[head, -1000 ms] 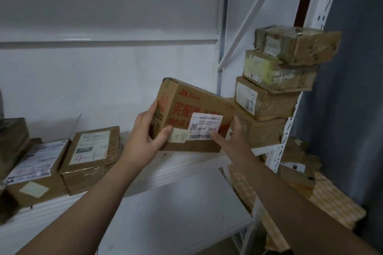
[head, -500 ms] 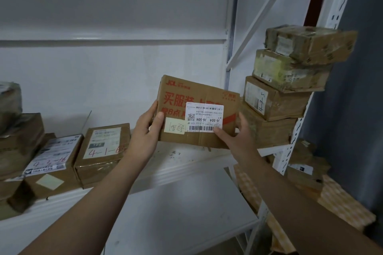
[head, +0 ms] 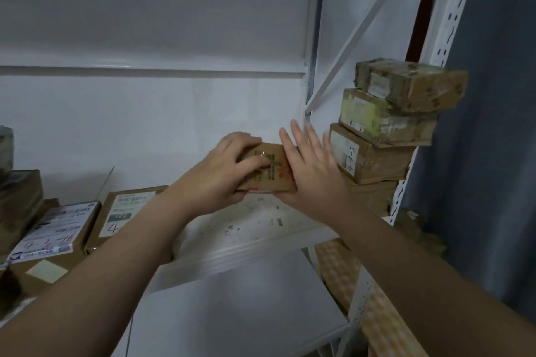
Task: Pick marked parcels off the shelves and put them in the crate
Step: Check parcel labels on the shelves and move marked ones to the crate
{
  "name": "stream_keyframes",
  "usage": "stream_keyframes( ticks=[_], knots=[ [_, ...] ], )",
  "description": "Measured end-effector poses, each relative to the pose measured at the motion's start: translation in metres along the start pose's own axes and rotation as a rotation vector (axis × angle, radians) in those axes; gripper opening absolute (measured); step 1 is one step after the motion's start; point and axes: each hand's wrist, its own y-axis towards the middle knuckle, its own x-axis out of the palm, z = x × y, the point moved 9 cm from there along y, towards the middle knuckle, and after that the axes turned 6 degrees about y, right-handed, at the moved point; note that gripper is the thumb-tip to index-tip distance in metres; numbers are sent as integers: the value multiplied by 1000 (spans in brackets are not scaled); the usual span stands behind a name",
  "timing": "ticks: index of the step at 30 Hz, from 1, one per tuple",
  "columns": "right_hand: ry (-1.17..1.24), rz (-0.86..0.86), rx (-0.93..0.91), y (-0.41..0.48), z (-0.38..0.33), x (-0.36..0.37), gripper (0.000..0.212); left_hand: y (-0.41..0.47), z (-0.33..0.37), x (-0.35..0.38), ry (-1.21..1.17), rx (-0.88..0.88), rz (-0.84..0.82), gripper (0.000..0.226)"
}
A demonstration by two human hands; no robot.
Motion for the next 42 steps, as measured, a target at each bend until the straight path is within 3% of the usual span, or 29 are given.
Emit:
stream_keyframes(
  ticks=[2, 4, 7, 9, 11, 13, 16, 27, 31, 35, 42],
  knots=[
    [67, -102, 7, 1, 2, 8, 103, 2, 7, 3, 14, 81, -12, 64],
    [207, -88, 109, -2, 15, 9, 101, -1, 6, -4, -50, 7, 80, 62],
    [784, 33, 423, -20, 43, 14, 85, -20, -27, -7, -280, -492, 217, 76],
    [1186, 153, 569, -36, 55, 22, 68, -42, -48, 10, -351, -847, 152, 95],
    [1342, 212, 656, -48, 62, 30, 63, -60, -56, 28, -493, -1025, 110, 105],
    [1354, 207, 692, -52, 64, 38, 63, -62, -52, 39, -670, -1021, 138, 90],
    [1308, 219, 676, -50, 60, 38, 53, -64, -45, 39, -713, -998, 213, 69],
    [1243, 258, 641, -47, 54, 33, 39, -74, -44, 36, -743, -1022, 297, 67],
    [1170, 345, 678, -54, 53, 29, 38, -78, -40, 36, -759, -1008, 335, 65],
    [1067, 447, 690, -67, 39, 22, 64, -93, -33, 42, -791, -1011, 374, 63],
    [876, 429, 840, -117, 4, 29, 103, -116, -13, 52, -881, -1032, 390, 63]
  ],
)
